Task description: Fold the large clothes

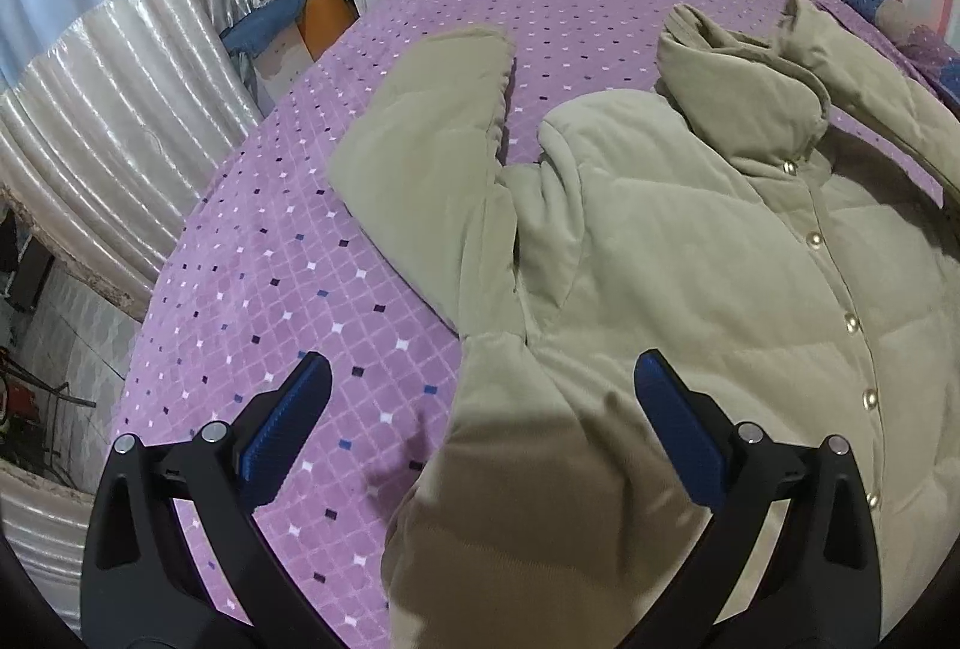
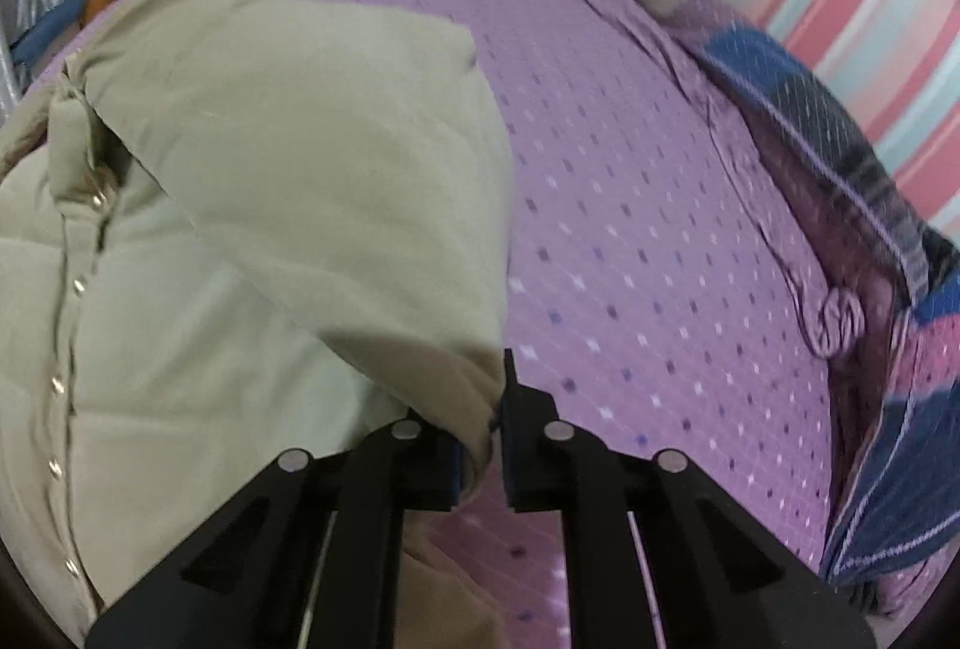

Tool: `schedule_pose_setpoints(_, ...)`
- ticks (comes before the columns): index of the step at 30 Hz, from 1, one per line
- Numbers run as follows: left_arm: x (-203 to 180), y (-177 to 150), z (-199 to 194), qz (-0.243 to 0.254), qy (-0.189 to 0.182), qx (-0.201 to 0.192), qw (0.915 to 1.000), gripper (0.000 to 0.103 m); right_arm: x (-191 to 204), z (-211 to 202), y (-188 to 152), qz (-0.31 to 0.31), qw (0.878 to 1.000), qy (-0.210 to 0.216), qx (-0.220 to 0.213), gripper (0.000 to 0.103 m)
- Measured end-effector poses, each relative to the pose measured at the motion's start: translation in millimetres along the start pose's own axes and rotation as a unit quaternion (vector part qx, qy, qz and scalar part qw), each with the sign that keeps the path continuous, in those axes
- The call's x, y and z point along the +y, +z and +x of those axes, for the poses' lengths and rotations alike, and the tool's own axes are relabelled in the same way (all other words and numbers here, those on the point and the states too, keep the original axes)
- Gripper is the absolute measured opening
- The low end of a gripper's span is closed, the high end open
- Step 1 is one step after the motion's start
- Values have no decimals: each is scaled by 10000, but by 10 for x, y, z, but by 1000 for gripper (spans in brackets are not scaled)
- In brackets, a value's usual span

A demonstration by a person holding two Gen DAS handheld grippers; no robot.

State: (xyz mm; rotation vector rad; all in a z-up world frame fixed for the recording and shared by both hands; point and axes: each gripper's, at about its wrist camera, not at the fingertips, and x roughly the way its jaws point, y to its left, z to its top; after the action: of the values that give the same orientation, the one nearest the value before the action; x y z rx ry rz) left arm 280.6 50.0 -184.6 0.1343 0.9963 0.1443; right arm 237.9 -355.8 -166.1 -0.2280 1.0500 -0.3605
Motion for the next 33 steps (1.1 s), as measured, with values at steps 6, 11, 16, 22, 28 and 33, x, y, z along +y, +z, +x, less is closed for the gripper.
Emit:
schedule_pose_setpoints(6,149,-43,-140,-54,81,0,10000,100,-327,70,-99,544,9982,37,260,21)
schedule_pose_setpoints(11,174,-20,-145,-61,31,32,10000,100,-284,46,-208,579,9978,144,276,24)
schedule_pose_setpoints(16,28,72,-102,144,40,25,9999,100,-256,-265,-154,917,9918,883,130,48)
schedule_pose_setpoints(22,-142,278,40,266,-12,-9,9996,100,256,-119,297,446,9948,911,-31,62)
schedule_pose_setpoints(28,-217,446,320,388,1,29,9992,100,900,300,775,-15,9956,934,-44,62)
schedule_pose_setpoints(33,-217,560,592,413,-31,85,9991,100,1259,555,929,-393,9962,776,37,68)
